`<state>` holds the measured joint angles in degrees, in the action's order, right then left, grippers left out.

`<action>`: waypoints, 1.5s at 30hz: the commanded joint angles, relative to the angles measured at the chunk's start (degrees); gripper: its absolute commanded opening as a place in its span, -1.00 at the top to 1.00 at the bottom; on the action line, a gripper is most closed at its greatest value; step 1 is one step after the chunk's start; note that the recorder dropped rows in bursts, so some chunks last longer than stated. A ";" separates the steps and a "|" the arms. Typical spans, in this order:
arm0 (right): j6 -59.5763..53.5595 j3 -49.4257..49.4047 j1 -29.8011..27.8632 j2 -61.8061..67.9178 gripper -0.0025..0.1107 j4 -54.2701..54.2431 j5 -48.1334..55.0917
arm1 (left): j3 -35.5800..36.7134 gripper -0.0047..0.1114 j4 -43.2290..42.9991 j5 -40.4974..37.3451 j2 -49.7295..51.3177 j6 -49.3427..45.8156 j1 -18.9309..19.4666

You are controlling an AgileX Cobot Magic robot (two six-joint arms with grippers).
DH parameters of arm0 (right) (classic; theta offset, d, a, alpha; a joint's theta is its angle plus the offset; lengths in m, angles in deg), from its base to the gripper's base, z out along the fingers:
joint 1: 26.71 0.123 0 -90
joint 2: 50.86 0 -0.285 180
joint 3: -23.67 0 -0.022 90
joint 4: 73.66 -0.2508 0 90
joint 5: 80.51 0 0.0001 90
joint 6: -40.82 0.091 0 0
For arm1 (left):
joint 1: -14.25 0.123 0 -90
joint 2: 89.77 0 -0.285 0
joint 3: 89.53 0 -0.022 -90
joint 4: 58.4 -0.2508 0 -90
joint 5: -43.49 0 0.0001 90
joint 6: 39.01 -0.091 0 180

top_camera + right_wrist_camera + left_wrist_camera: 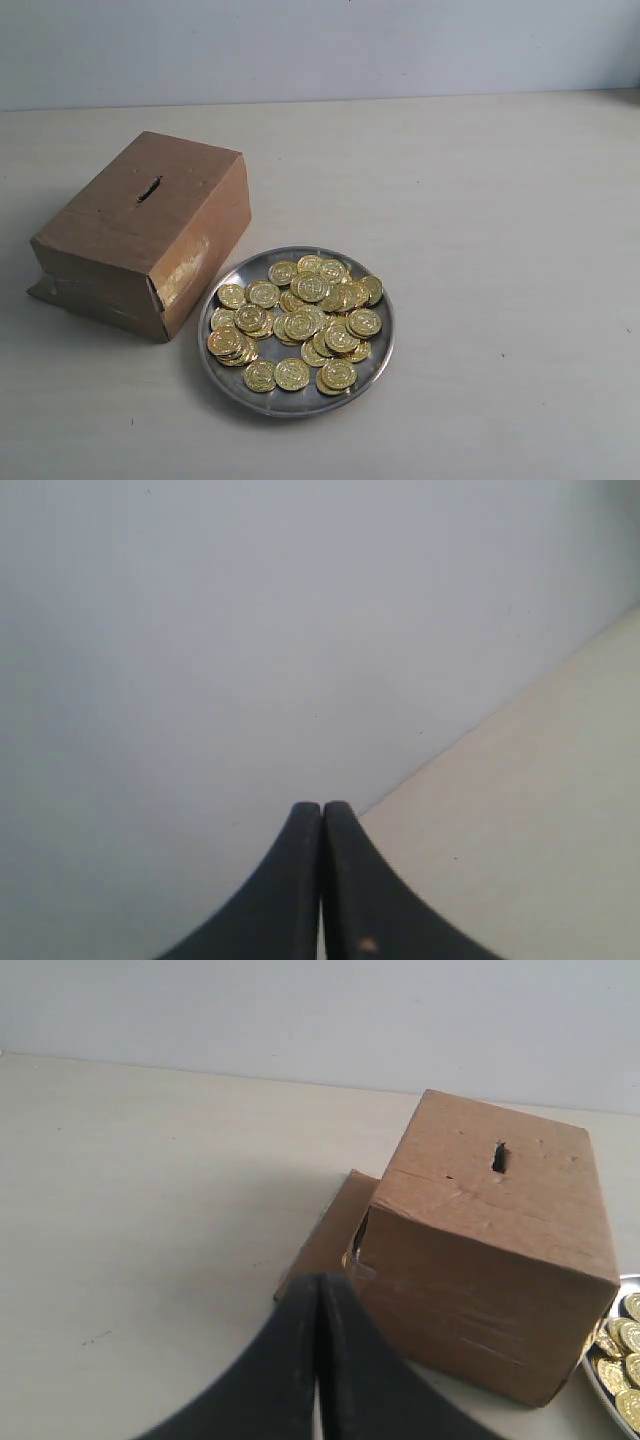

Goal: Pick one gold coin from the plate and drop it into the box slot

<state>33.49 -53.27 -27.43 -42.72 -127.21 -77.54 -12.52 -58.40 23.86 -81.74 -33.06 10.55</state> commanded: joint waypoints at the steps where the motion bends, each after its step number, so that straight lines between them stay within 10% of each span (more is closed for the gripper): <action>1: -0.86 0.37 0.08 -0.35 0.96 -1.70 2.18 | 0.21 0.92 0.00 0.48 -0.24 0.18 -0.31; 22: -36.49 26.26 3.29 20.15 0.96 -1.58 26.27 | 0.21 0.92 0.00 0.48 -0.24 0.18 -0.31; 45: -37.05 60.28 32.07 91.91 0.96 21.29 29.83 | 0.21 0.92 0.00 0.48 -0.24 0.18 -0.31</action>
<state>-3.52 4.88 4.48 46.37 -106.81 -48.68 -12.52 -58.40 23.86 -81.74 -33.06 10.55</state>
